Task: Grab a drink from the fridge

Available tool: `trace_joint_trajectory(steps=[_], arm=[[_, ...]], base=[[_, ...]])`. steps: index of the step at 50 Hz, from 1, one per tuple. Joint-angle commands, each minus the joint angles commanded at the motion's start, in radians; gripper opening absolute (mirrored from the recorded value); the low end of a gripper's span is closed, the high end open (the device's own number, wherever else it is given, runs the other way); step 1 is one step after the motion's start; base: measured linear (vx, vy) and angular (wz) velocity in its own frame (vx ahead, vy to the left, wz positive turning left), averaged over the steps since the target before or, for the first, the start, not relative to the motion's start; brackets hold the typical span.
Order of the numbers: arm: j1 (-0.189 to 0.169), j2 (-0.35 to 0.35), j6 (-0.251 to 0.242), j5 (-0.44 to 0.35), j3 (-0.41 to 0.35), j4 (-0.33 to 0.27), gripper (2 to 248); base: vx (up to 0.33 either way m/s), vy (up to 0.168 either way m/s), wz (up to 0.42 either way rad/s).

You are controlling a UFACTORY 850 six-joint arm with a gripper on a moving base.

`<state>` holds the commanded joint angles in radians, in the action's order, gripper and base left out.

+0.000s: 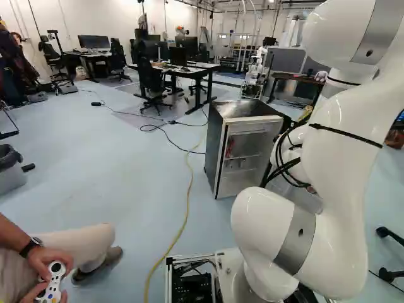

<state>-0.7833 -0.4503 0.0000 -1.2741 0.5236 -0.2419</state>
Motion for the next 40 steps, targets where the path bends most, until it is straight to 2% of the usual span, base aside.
trace_joint_trajectory(steps=[22,40], arm=[[0.003,-0.116,0.0,0.0,0.09,-0.231,247],[0.01,-0.23,0.0,0.0,0.201,-0.42,247]], base=[[0.0,0.0,0.0],[0.0,0.0,0.0]])
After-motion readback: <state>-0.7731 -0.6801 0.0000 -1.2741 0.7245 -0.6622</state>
